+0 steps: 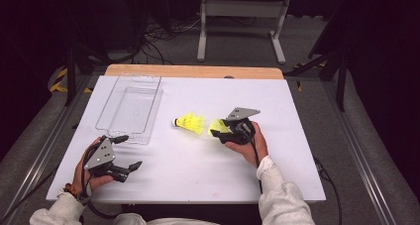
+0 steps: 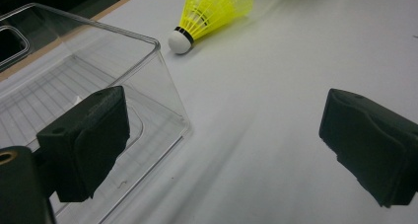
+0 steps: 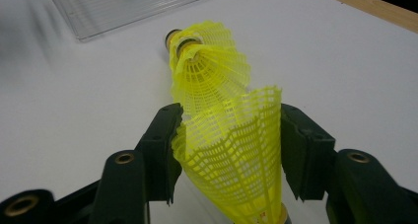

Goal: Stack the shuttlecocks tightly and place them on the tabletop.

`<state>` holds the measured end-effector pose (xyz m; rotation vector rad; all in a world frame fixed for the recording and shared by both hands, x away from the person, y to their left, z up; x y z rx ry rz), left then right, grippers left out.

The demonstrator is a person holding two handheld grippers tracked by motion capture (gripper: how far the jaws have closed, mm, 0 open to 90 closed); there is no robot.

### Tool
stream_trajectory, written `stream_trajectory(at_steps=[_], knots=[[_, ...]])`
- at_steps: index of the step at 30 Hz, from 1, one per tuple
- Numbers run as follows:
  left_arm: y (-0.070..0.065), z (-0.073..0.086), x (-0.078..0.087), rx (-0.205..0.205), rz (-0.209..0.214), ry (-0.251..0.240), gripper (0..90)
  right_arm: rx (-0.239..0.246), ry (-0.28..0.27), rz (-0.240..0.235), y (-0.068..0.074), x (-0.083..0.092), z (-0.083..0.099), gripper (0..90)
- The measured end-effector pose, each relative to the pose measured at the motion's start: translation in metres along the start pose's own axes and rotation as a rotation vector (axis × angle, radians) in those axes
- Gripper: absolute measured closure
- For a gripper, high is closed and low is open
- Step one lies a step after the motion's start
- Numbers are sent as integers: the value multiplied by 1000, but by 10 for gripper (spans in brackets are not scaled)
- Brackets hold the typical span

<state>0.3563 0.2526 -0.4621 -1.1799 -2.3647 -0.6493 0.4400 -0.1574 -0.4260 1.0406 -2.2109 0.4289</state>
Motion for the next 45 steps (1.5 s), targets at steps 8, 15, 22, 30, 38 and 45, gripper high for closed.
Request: stream_trajectory(at_steps=[8, 15, 22, 30, 38, 45], knots=[[0, 0, 0, 0, 0, -3, 61, -4, 8, -12, 1, -13, -5, 469], [0, 0, 0, -3, 1, 1, 61, -5, 26, -26, 4, -18, -3, 456], [0, 0, 0, -4, 2, 0, 61, -8, 33, -29, 4, -21, -2, 442], [0, 0, 0, -4, 3, 0, 61, 1, 26, -31, 6, -20, -3, 444], [0, 0, 0, -10, 4, 1, 61, -1, 36, -36, 7, -24, -2, 439], [0, 0, 1, -5, 6, -3, 61, -1, 37, -37, 8, -26, -1, 433]])
Point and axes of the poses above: each handheld gripper's, and its own axes: x roughly backward along the jaws, z roughly out of its underside, y roughly to its left, the point moved 1 cm from there along -x, roughly forward along the jaws, and after that the axes turned 8 degrees about y, right-handed, at the moved point
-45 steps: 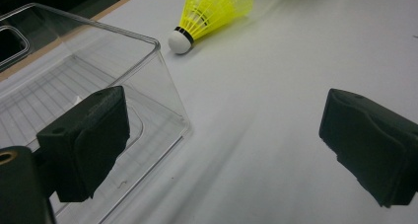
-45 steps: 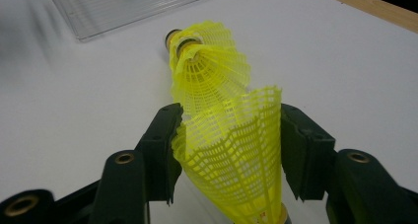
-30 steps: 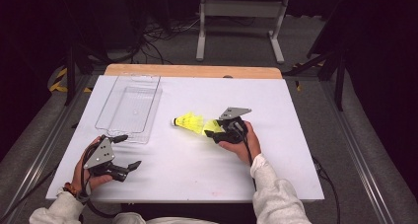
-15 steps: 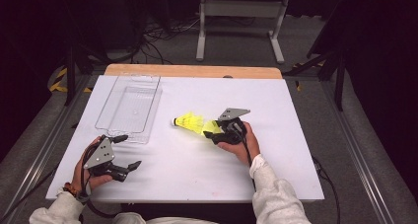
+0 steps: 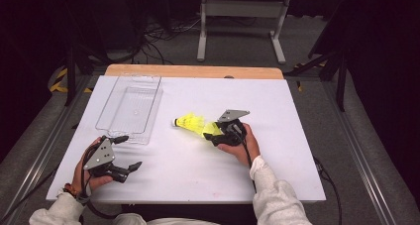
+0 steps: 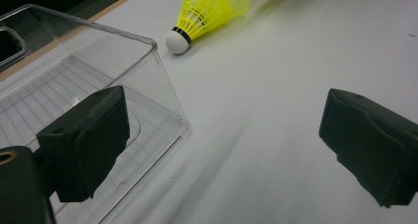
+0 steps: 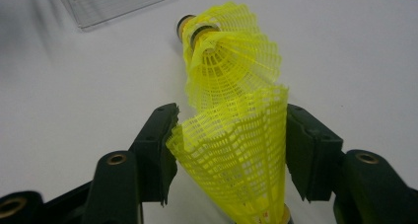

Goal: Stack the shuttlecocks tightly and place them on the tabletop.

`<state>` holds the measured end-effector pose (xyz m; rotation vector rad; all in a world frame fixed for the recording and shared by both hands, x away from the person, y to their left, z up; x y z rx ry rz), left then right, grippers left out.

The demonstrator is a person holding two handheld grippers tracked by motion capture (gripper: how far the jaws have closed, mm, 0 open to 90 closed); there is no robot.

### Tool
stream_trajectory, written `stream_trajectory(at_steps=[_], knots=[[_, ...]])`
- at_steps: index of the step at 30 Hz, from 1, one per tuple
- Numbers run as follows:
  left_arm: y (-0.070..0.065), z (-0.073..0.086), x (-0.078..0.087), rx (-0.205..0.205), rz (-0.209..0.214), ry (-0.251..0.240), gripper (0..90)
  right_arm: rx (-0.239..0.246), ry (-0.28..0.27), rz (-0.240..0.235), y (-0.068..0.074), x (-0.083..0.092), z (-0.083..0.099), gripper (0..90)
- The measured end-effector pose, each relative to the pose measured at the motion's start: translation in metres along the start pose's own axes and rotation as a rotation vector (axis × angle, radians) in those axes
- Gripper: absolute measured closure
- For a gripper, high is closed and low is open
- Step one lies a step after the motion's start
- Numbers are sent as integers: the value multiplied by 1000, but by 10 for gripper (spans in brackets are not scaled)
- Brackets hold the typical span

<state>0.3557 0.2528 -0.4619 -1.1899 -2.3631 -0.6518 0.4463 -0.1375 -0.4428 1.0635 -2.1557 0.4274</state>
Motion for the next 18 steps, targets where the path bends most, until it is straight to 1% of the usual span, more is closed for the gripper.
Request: stream_trajectory(at_steps=[5, 9, 12, 15, 18], knots=[[0, 0, 0, 0, 2, 0, 61, 2, -4, 7, 0, 3, 0, 429], [0, 0, 0, 1, 3, 4, 61, -4, -5, 16, -1, 9, 2, 403], [0, 0, -1, 0, 3, 2, 61, -11, -6, 13, -3, 12, 5, 388], [0, 0, -1, 0, 4, 3, 61, -18, -5, 21, -6, 14, 7, 394], [0, 0, -1, -2, 2, 6, 62, -19, -21, 23, -6, 17, 6, 424]])
Point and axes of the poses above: each handheld gripper's, and its own axes: x roughly backward along the jaws, z roughly out of its underside, y roughly to its left, the point moved 1 cm from there along -x, roughly forward along the jaws, and after that the axes turned 8 degrees about y, right-handed, at the moved point
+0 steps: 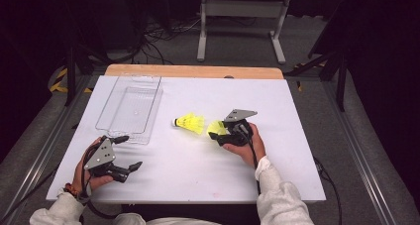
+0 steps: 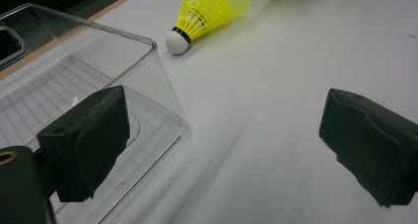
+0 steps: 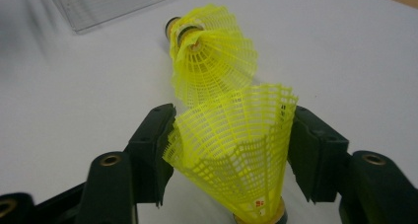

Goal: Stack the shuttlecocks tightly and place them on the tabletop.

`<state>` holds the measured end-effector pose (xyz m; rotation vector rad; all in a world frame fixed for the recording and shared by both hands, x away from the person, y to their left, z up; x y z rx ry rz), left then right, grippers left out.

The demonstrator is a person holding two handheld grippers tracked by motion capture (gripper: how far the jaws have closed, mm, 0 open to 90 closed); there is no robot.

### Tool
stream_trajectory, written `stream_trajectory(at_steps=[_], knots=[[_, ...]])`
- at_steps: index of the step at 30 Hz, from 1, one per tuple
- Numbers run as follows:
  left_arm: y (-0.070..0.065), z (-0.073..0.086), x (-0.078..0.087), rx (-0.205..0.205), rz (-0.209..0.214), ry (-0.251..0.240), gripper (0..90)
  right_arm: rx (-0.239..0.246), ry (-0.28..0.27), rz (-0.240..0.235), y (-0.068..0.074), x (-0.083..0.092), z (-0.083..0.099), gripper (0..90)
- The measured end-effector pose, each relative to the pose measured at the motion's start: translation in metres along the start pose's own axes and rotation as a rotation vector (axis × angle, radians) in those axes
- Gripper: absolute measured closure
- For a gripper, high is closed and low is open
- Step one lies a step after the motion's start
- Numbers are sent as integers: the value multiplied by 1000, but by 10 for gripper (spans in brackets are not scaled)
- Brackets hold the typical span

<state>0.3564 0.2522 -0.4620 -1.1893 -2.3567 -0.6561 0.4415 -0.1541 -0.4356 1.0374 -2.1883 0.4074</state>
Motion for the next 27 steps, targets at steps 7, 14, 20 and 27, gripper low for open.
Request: stream_trajectory(at_steps=[7, 14, 20, 27], knots=[[-1, 0, -1, -1, 3, 1, 62, -8, -46, -22, 4, -5, -8, 435], [-1, 0, -1, -2, 4, 3, 62, -18, -65, -47, 8, -17, -15, 432], [0, 1, -1, -3, 4, 5, 63, -27, -60, -73, 9, -21, -13, 421], [0, 0, -1, -2, 2, 3, 63, -30, -64, -74, 8, -19, -12, 407]])
Point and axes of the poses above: each handheld gripper's, and its own axes: x roughly backward along the jaws, z roughly out of its underside, y roughly to its left, the point moved 1 cm from there along -x, roughly forward along the jaws, and after that the axes turned 8 degrees about y, right-handed, at the moved point
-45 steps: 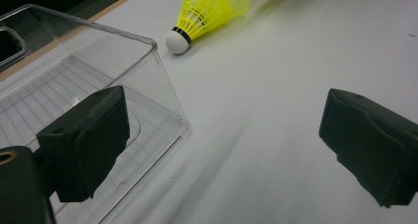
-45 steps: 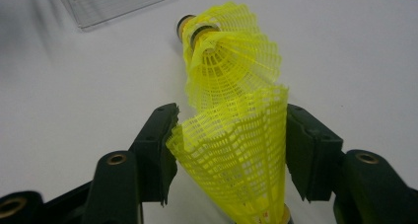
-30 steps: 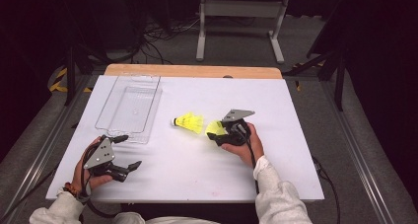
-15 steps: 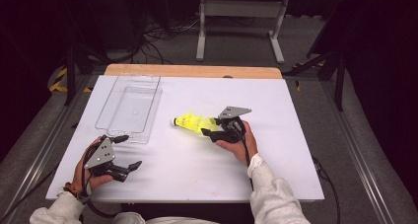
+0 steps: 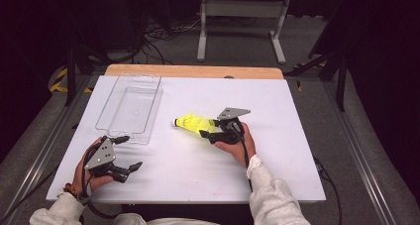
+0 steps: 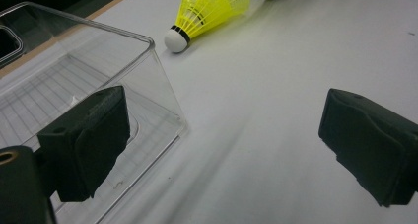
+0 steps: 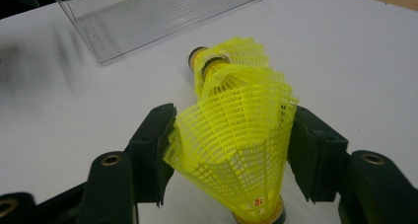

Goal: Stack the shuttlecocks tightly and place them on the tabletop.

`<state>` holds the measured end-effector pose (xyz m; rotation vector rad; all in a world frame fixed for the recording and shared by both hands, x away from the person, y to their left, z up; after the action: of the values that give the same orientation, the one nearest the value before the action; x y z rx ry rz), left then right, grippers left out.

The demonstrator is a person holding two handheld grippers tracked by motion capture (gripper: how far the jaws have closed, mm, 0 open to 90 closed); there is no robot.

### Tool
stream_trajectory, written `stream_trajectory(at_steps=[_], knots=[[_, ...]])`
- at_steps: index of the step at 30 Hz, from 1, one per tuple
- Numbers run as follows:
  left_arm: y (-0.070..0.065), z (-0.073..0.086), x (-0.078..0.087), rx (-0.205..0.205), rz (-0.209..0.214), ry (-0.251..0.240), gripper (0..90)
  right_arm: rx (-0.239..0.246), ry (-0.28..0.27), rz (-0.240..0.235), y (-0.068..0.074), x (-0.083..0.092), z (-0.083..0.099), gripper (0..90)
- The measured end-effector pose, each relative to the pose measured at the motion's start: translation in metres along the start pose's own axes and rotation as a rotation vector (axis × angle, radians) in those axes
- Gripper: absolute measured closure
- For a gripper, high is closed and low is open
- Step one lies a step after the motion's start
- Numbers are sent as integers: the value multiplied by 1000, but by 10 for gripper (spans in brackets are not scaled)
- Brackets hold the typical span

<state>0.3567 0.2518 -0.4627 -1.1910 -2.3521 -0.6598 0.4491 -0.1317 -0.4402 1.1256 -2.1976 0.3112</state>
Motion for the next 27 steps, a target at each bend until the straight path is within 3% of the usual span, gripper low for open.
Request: stream_trajectory(at_steps=[7, 27], knots=[[0, 0, 1, 2, 0, -3, 63, -2, -5, 5, -2, 5, 1, 375], [0, 0, 0, 1, 6, 1, 63, 13, 50, 37, -14, 28, 12, 285]])
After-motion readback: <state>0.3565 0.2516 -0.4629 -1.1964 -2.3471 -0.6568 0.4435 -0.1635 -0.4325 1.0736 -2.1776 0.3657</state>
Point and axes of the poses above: each handheld gripper's, and its own axes: x roughly backward along the jaws, z roughly out of its underside, y roughly to its left, the point moved 1 cm from there along -x, roughly forward along the jaws, and after that the axes turned 8 degrees about y, right-handed, at the moved point
